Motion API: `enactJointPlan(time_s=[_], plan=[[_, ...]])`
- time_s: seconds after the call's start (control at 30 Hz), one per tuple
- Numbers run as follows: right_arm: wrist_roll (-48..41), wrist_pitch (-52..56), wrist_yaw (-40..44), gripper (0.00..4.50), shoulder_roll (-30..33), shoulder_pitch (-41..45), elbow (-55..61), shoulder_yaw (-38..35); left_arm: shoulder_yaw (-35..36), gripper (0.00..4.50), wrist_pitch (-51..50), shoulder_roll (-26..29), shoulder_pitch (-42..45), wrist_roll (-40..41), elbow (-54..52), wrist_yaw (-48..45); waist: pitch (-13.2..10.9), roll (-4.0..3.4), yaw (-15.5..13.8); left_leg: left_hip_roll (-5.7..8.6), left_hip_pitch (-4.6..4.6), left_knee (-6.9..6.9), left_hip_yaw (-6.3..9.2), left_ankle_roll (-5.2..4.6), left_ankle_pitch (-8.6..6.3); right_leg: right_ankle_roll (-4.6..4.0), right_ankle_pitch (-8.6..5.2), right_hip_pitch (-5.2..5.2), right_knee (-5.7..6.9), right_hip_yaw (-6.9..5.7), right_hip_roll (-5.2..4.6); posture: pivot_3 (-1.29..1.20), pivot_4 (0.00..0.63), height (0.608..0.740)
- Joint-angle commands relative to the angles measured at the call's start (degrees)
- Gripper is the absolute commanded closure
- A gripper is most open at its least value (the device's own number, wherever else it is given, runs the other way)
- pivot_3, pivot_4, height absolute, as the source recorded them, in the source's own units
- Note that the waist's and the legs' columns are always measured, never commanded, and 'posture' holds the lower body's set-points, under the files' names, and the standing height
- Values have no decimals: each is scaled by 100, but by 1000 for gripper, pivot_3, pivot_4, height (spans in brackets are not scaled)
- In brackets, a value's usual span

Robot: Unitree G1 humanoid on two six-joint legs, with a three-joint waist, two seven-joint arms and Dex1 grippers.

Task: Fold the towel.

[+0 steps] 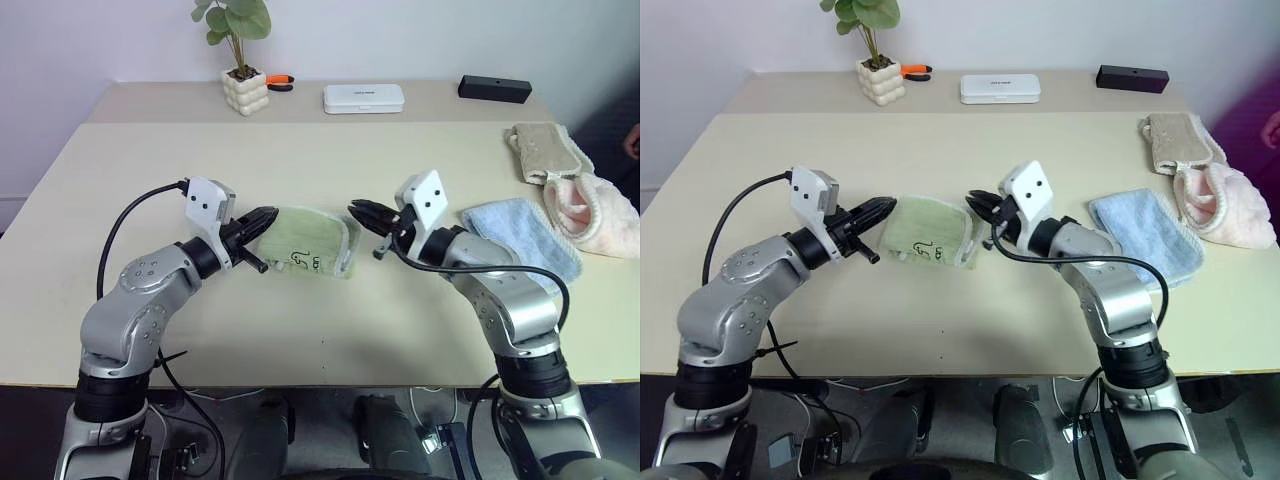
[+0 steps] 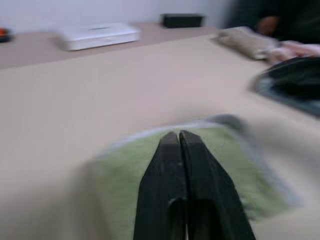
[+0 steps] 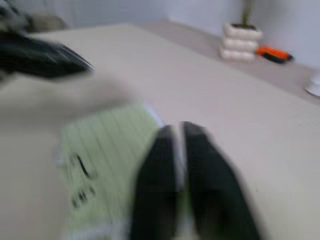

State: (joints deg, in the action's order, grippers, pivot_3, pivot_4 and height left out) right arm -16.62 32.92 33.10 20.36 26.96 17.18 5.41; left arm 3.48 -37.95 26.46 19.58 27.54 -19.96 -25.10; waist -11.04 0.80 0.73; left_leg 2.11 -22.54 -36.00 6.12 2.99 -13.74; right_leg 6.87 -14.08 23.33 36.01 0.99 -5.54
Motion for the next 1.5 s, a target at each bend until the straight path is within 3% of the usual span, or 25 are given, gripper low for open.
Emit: enactJointPlan(time_s=[0.03,0.2,0.37,0.53,0.63,0.67,0.77,0.97,1.0,1.03,1.33,1.43,1.5], plan=[[420,-192,-206,4470,-332,263,-556,591,-451,4500,453,-295,199,-598,585,211,0,0,2,1,-1,0,0,0,0,0,0,1,0,0,0,0,150,738],[1003,-443,-381,4470,-612,261,-1647,1155,-895,4500,711,-762,239,-1019,1408,227,0,0,9,1,0,2,-1,1,1,0,1,5,3,0,0,0,150,738],[1301,-584,-545,4470,-660,23,-2256,1257,-1037,4500,926,-1014,191,-1334,1935,264,7,-3,5,2,4,0,-1,1,1,0,1,2,7,1,0,0,150,738],[1259,-732,-581,4470,-676,-169,-1976,1095,-946,4500,1186,-1085,-44,-1414,1925,171,20,-7,4,2,15,-3,1,1,1,1,1,-14,7,0,0,0,150,738],[1003,-799,-392,4470,-576,-224,-1437,855,-429,4500,1354,-1188,-179,-955,1470,114,19,-7,9,2,14,-2,2,1,1,1,1,-12,7,0,0,0,150,738],[904,-773,-275,4236,-491,-251,-1204,774,-150,4500,1247,-1217,-183,-716,1337,162,16,-6,8,2,11,-1,1,1,1,1,1,-8,6,1,-1,0,150,738],[645,-648,280,3308,42,-426,-366,636,555,3709,677,-1045,-208,-204,1032,344,11,-6,11,1,0,-3,4,1,1,1,1,3,8,-1,-1,0,150,738],[239,-319,835,170,665,-632,466,494,1283,629,-694,-1103,-407,810,752,716,11,-6,27,0,4,0,3,0,0,2,0,0,6,-2,-1,0,150,738],[268,-350,881,0,740,-658,519,515,1346,138,-938,-1130,-426,972,715,782,9,-1,26,0,4,-1,3,0,0,3,0,-1,7,-2,-1,0,150,738],[305,-387,903,0,773,-670,533,545,1331,62,-1207,-1144,-446,1132,676,799,7,2,23,0,3,-3,4,0,0,3,0,-1,7,-2,-1,0,150,738],[433,-624,1142,0,958,-903,791,819,1343,62,-2551,-1801,-175,2065,892,1312,7,3,-12,3,3,-7,4,0,0,3,0,-8,3,-4,-3,0,150,738],[509,-697,1112,0,988,-938,790,852,1268,806,-2622,-1932,-101,2057,975,1401,8,3,-9,3,4,-6,5,1,0,3,0,-9,4,-5,-3,0,150,738],[550,-707,1077,0,1001,-967,809,846,1271,1814,-2621,-2052,-29,2036,1078,1490,8,3,-14,3,4,-6,5,1,0,2,0,-9,3,-5,-3,0,150,738]])
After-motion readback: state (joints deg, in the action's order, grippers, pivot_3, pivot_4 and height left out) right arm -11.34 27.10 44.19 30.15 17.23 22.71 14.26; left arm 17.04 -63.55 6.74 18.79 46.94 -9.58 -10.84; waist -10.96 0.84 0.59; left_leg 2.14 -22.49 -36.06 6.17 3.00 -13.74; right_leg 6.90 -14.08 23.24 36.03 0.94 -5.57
